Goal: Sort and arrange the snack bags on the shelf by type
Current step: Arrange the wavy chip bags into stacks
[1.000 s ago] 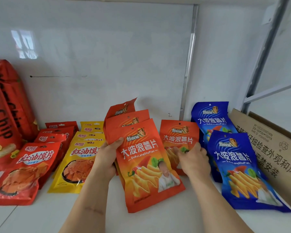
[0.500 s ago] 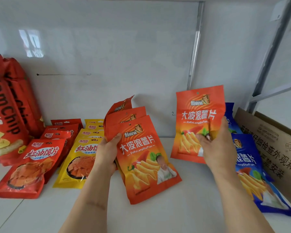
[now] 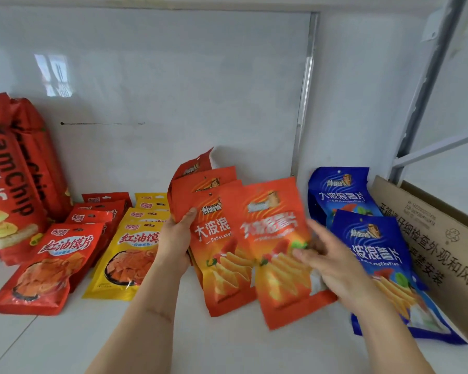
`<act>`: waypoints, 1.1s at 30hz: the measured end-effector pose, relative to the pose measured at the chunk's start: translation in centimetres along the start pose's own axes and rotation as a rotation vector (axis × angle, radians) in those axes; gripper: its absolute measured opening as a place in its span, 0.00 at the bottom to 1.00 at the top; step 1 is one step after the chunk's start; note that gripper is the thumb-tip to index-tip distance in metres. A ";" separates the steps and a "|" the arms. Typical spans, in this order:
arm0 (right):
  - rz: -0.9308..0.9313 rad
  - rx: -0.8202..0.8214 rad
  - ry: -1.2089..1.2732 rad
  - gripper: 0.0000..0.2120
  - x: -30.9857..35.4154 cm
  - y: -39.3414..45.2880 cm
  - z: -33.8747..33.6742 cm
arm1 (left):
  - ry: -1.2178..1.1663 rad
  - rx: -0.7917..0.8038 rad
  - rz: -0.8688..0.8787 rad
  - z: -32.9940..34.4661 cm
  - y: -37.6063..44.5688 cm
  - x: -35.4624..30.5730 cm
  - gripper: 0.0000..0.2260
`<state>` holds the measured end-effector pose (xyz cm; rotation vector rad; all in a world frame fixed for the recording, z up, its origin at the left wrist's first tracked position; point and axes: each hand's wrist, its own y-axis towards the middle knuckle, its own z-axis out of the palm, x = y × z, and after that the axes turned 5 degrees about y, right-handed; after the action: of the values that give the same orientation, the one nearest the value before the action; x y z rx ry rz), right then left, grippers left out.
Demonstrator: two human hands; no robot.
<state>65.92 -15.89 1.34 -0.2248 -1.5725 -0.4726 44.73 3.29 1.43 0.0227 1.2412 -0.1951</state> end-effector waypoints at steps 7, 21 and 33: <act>0.137 0.122 -0.233 0.40 -2.4 -0.1 2.4 | -0.049 0.064 -0.088 1.0 -0.9 -0.4 0.14; 0.152 0.122 -0.246 0.38 -1.4 -0.9 3.9 | 0.101 0.219 0.115 0.9 -1.8 1.4 0.27; 0.123 -0.037 -0.078 0.31 -1.4 -0.3 7.2 | 0.100 0.321 0.039 1.4 -1.7 -1.5 0.15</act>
<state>59.43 -12.84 -0.08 -0.3694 -1.6167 -0.4009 45.34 1.69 3.41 0.3371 1.2976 -0.3613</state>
